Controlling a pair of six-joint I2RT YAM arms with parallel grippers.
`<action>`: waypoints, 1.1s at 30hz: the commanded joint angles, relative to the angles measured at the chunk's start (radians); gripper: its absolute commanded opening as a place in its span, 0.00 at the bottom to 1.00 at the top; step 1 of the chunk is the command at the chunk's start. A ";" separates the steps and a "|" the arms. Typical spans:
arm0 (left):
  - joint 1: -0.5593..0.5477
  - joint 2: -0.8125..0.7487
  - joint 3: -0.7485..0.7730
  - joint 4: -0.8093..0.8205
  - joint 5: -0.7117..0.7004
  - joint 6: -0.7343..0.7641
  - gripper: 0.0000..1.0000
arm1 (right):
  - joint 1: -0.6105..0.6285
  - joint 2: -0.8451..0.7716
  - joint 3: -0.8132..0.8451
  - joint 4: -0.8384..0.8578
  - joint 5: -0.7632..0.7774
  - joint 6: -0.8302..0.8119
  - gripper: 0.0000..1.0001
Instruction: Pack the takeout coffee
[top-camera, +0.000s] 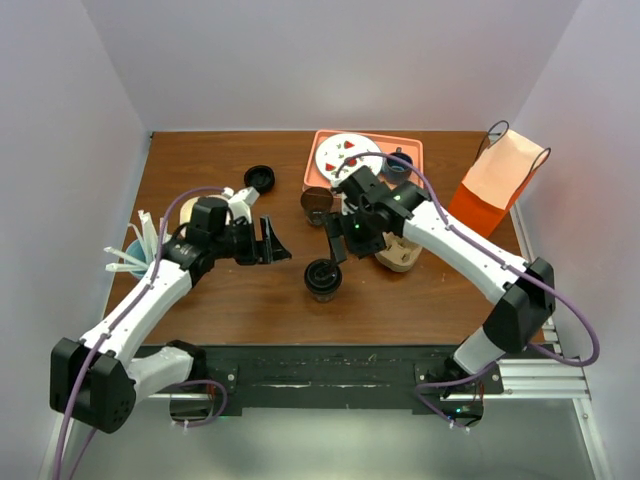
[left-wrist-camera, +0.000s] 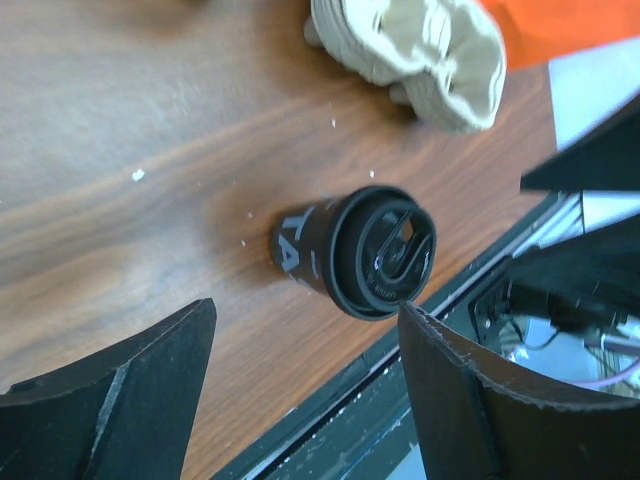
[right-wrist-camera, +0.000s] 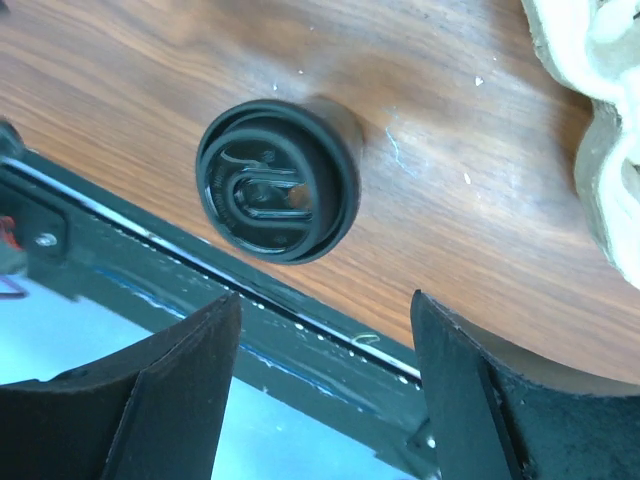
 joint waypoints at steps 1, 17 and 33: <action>-0.026 0.026 -0.056 0.083 0.058 0.007 0.75 | -0.094 -0.056 -0.126 0.217 -0.246 -0.054 0.72; -0.043 0.149 -0.131 0.290 0.166 -0.023 0.61 | -0.146 -0.004 -0.217 0.357 -0.409 -0.109 0.72; -0.046 0.198 -0.167 0.391 0.216 -0.069 0.58 | -0.159 0.083 -0.211 0.340 -0.463 -0.164 0.71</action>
